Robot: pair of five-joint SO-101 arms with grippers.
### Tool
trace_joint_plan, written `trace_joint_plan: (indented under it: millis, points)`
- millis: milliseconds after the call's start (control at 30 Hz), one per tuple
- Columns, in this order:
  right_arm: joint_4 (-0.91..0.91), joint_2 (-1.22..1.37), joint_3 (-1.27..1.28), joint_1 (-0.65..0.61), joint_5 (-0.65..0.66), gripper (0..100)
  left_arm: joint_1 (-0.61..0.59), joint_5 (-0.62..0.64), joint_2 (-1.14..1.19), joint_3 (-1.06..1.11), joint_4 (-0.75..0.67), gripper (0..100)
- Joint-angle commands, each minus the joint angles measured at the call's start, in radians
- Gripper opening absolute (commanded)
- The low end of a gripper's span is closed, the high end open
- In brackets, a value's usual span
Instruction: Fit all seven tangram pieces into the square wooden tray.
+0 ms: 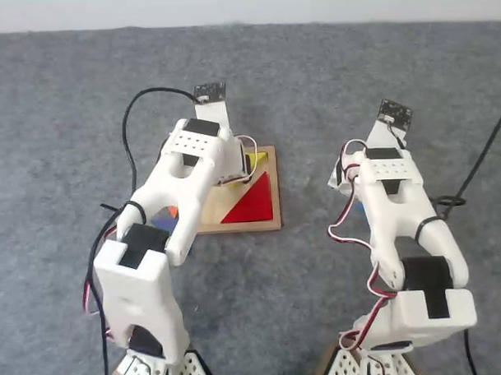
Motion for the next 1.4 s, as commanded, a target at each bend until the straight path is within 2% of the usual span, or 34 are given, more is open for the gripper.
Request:
trace_joint_plan:
  millis: [0, 133, 333, 500, 767, 967, 1100, 1367]
  points:
    - [-0.010, -0.012, -0.061, -0.005, -0.009, 0.7, 0.017, -0.069, -0.083, -0.041, 0.054, 17]
    - [-0.015, -0.010, -0.061, -0.005, -0.009, 0.7, 0.018, -0.080, -0.175, 0.041, 0.051, 17]
    - [-0.019, -0.013, -0.063, -0.013, -0.006, 0.7, 0.018, -0.121, -0.305, 0.216, -0.107, 17]
    - [-0.030, -0.013, -0.061, -0.047, 0.106, 0.7, 0.026, -0.222, -0.338, 0.302, -0.198, 17]
    - [-0.033, -0.013, -0.058, -0.068, 0.164, 0.7, 0.038, -0.236, -0.331, 0.332, -0.201, 17]
    - [-0.059, -0.005, -0.055, -0.110, 0.245, 0.7, 0.130, -0.238, -0.331, 0.369, -0.203, 17]
    - [-0.065, -0.002, -0.054, -0.111, 0.258, 0.7, 0.153, -0.219, -0.331, 0.374, -0.230, 17]
    - [-0.122, 0.030, -0.040, -0.111, 0.264, 0.7, 0.146, -0.028, -0.333, 0.366, -0.236, 17]
